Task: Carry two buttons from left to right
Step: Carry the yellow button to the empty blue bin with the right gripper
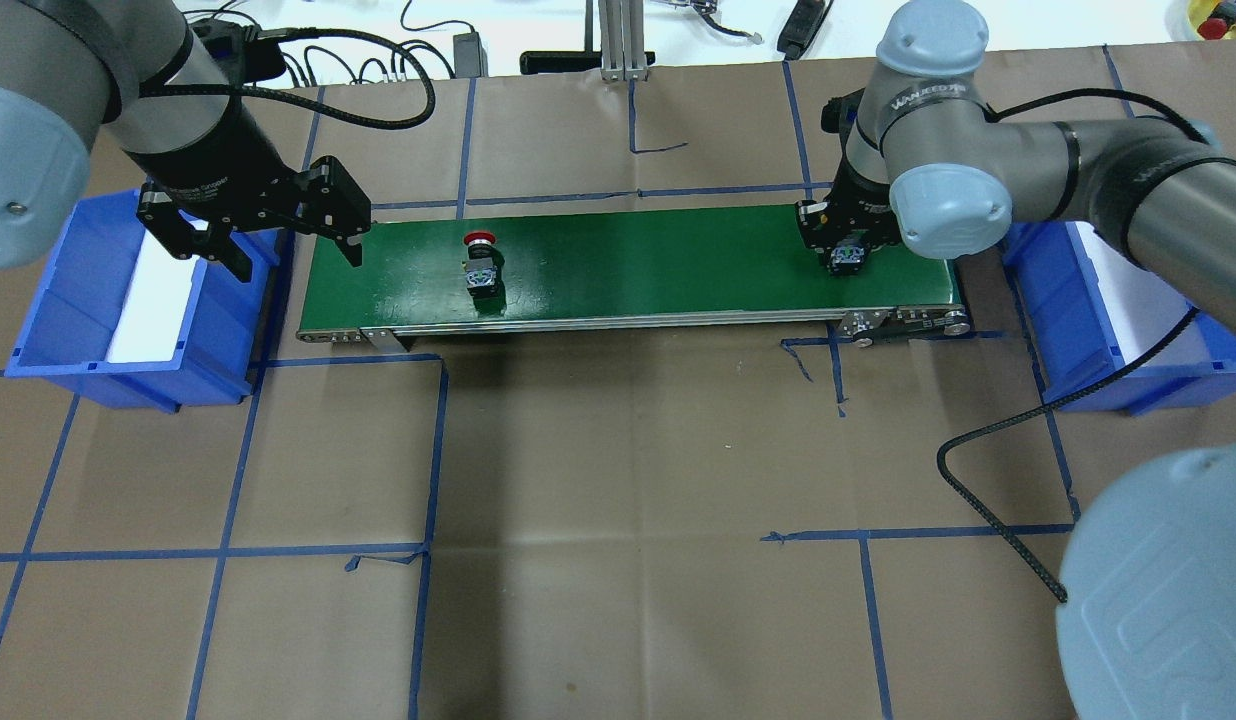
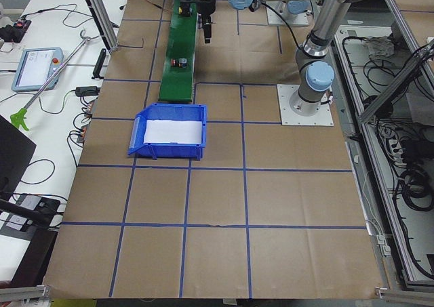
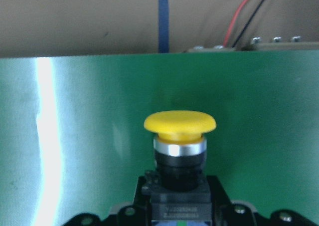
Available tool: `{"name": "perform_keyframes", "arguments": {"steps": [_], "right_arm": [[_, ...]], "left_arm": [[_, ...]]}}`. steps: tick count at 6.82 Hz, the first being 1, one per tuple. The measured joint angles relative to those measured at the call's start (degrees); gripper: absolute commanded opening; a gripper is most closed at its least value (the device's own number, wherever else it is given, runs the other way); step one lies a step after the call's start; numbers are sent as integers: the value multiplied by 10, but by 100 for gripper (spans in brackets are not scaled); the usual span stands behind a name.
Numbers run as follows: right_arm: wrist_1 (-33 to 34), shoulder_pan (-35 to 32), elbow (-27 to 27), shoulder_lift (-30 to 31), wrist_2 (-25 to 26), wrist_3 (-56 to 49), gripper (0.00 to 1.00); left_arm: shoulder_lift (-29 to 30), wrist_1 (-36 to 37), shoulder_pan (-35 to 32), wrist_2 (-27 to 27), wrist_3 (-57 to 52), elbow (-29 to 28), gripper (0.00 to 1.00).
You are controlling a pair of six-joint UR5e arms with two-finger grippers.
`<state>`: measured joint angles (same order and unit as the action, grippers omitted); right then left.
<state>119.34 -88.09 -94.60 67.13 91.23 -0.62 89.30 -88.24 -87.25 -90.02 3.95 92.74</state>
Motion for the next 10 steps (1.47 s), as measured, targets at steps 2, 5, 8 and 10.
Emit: {"name": "perform_keyframes", "arguments": {"steps": [2,5,8,10], "right_arm": [[-103,65,61,31,12,-78,5],[-162,198,97,46,19,-235,5],[-100,293,7,69,17,-310,5],[-14,307,-72,69,15,-339,5]], "left_arm": [[0,2,0,2,0,-1,100],[0,4,1,3,0,-2,100],[0,5,1,3,2,-2,100],[0,5,1,4,6,-2,100]]}}
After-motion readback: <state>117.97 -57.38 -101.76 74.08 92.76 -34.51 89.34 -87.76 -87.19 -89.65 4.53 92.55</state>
